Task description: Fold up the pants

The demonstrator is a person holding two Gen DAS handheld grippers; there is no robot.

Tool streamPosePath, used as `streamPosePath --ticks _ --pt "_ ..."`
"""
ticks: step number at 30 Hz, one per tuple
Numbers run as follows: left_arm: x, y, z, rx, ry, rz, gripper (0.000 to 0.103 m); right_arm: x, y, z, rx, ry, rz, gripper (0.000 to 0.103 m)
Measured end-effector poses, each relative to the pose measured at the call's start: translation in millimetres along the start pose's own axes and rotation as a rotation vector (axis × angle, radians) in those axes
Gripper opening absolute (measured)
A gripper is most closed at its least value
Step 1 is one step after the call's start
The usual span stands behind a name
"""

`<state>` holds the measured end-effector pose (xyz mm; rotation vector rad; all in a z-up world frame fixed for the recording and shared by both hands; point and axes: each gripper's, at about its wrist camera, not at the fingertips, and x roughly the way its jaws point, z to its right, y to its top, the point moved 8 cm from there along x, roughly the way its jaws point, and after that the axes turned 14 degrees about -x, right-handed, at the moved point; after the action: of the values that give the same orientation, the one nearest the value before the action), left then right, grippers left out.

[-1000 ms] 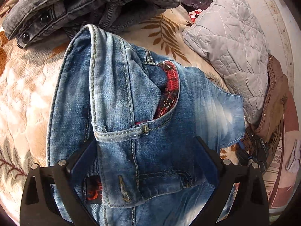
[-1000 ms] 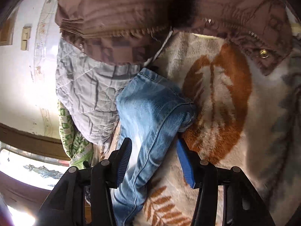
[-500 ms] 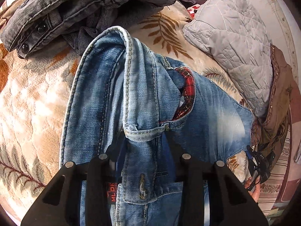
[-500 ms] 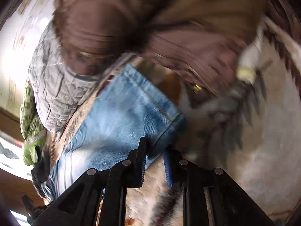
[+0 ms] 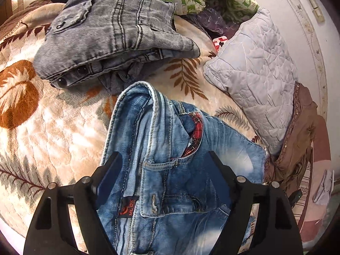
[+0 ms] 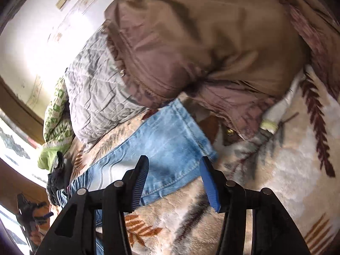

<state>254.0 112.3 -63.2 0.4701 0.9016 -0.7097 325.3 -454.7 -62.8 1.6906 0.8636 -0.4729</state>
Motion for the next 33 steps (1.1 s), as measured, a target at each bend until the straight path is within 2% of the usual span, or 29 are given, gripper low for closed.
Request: streamPosePath --ticks 1,2,3,9,11,12,15,17,18,19,20,21,22,24,27,33 --pt "8 2 3 -0.005 0.005 -0.016 0.080 8 7 -7 -0.046 -0.015 -0.011 0.056" --pt "15 3 6 -0.009 0.013 -0.028 0.080 19 15 -11 -0.086 -0.048 -0.027 0.062" --pt "21 4 9 -0.013 0.020 -0.038 0.080 27 21 -10 -0.119 -0.087 -0.041 0.064" --pt "35 29 18 -0.040 0.038 -0.029 0.080 98 38 14 -0.169 -0.260 -0.133 0.064" --pt "42 38 18 -0.048 0.055 -0.032 0.080 109 42 24 -0.179 -0.321 -0.123 0.064" --pt "46 42 18 -0.057 0.059 -0.036 0.080 116 42 27 -0.175 -0.318 -0.126 0.064" --pt "66 49 20 -0.071 0.060 -0.087 0.080 131 38 27 -0.159 -0.233 -0.146 0.064" --pt "79 50 19 -0.085 0.069 -0.106 0.077 133 37 26 -0.198 -0.238 -0.150 0.059" --pt "83 49 20 -0.086 0.056 -0.104 0.067 132 37 25 -0.218 -0.240 -0.153 0.033" --pt "86 48 21 -0.073 0.050 -0.109 0.033 131 35 25 -0.237 -0.244 -0.162 0.014" --pt "87 46 21 -0.058 0.058 -0.116 0.012 129 34 23 -0.254 -0.238 -0.165 0.010" --pt "85 44 21 -0.054 0.054 -0.106 0.012 125 33 20 -0.281 -0.250 -0.157 0.010" --pt "78 45 21 -0.042 0.057 -0.063 0.012 118 33 18 -0.305 -0.264 -0.144 0.010" --pt "60 42 26 0.029 0.071 0.011 0.012 101 33 13 -0.320 -0.279 -0.100 0.009" --pt "28 27 39 0.132 0.052 0.091 0.013 64 31 7 -0.309 -0.267 -0.022 0.009" --pt "-34 -21 50 0.275 -0.017 0.173 0.013 -22 3 2 -0.294 -0.288 0.080 0.009"
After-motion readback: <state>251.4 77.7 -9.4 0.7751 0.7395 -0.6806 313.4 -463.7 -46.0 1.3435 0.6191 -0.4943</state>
